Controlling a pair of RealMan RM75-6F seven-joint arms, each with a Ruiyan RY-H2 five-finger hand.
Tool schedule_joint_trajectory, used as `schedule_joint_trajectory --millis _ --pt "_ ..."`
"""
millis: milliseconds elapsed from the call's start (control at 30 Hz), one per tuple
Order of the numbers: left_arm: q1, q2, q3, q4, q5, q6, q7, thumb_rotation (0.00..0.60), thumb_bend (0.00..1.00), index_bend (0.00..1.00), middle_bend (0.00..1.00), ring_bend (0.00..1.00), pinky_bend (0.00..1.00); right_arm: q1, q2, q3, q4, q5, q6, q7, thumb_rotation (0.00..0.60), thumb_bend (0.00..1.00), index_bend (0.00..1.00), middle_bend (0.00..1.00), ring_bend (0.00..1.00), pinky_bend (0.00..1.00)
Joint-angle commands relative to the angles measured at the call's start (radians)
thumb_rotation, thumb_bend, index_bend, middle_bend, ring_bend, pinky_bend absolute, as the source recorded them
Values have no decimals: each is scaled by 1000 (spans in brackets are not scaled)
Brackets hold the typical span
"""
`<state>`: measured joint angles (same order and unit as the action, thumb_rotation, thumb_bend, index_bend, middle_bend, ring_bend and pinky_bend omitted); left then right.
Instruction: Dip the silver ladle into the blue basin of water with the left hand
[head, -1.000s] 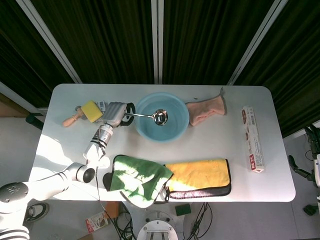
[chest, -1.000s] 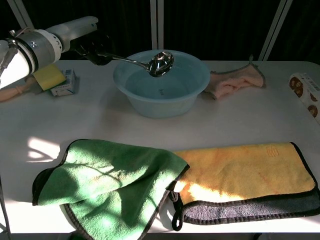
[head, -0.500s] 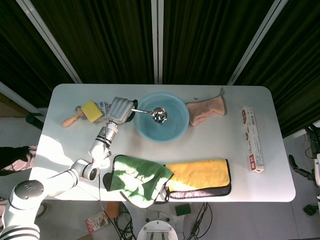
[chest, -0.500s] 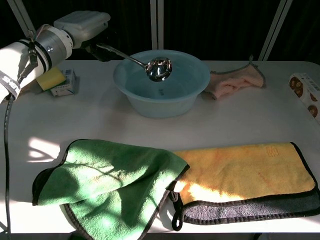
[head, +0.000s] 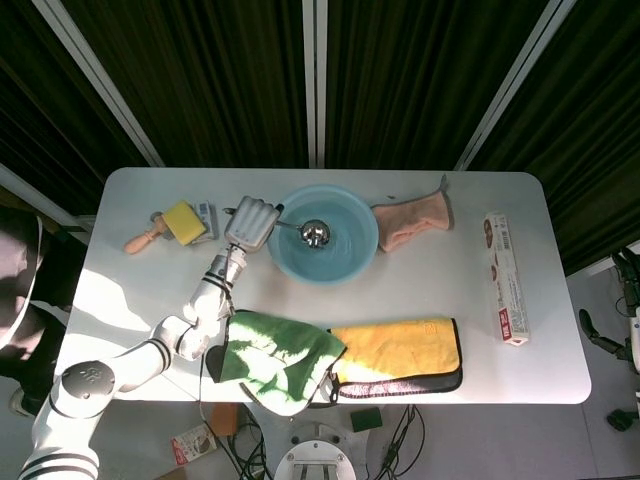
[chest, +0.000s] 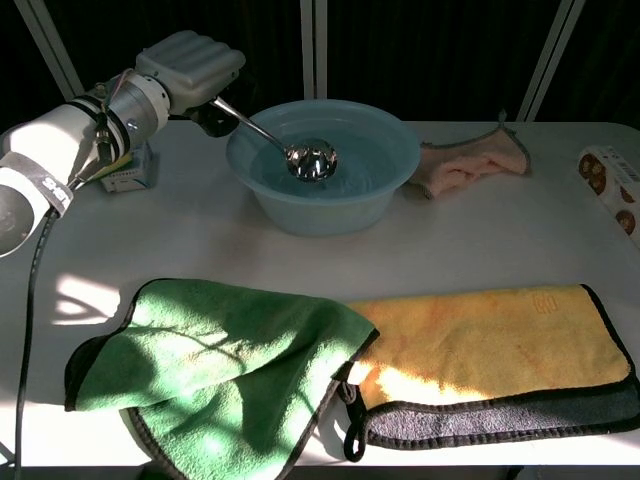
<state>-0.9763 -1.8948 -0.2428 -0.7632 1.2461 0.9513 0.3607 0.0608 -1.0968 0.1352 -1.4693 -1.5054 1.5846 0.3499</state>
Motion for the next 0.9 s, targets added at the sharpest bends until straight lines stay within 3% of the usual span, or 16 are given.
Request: schedule_joint_trajectory --millis 33,500,733,900 --pt "-5 0 4 -2 0 -14 11 600 532 801 701 661 825 1 1 1 1 1 -2 2 600 360 22 0 0 0" --pt "-19 44 -3 -90 -52 -96 118 600 531 804 698 661 825 2 2 2 1 4 -5 6 600 360 22 0 0 0" --pt "-22 99 -83 -208 -260 -218 152 600 531 804 694 661 825 4 4 3 2 6 -10 16 600 361 21 0 0 0" --pt "-43 152 -96 -280 -416 -262 237 600 531 803 691 660 825 7 1 4 11 5 -13 26 600 362 22 0 0 0"
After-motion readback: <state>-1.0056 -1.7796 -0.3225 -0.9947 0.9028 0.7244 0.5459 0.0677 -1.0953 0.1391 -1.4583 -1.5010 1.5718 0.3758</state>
